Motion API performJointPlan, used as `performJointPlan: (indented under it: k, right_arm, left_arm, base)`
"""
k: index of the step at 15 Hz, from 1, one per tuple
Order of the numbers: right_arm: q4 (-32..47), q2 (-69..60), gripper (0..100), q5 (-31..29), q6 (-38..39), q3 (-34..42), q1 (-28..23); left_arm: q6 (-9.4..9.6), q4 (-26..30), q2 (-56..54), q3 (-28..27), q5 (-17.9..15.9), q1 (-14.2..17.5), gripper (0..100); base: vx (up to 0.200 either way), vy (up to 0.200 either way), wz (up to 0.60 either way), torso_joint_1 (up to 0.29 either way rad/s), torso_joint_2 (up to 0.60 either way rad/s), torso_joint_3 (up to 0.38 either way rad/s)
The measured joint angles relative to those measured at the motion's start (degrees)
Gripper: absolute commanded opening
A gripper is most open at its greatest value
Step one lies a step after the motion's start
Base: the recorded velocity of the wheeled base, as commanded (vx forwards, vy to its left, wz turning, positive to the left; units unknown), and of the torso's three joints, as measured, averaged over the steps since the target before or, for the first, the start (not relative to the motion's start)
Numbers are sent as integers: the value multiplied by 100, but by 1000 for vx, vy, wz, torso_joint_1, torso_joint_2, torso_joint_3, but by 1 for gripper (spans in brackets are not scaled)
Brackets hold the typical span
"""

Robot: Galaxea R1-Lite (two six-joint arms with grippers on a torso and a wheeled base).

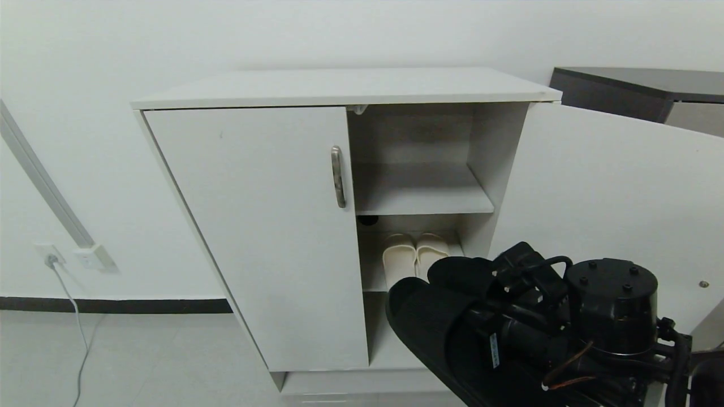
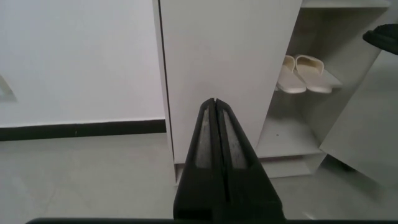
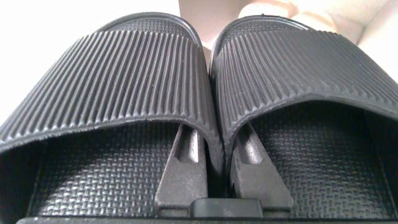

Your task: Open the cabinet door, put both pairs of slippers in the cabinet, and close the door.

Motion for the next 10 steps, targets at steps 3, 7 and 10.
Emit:
performJointPlan:
  k: [3,7,10]
  right_arm:
    - [-9,12,0,-2,-7,13,4]
    - [-4,12,0,0,-7,27,15]
    - [-24,59,0,-9,-166,49,22]
  left_arm:
    - [2,0,0,0,1,0,0]
    - [2,0,0,0,1,0,0]
    - [2,0,0,0,0,-2,0]
  base:
    - [0,0,0,2,61,58]
    - [0,0,0,0,0,0]
    - [0,0,0,-1,128,111]
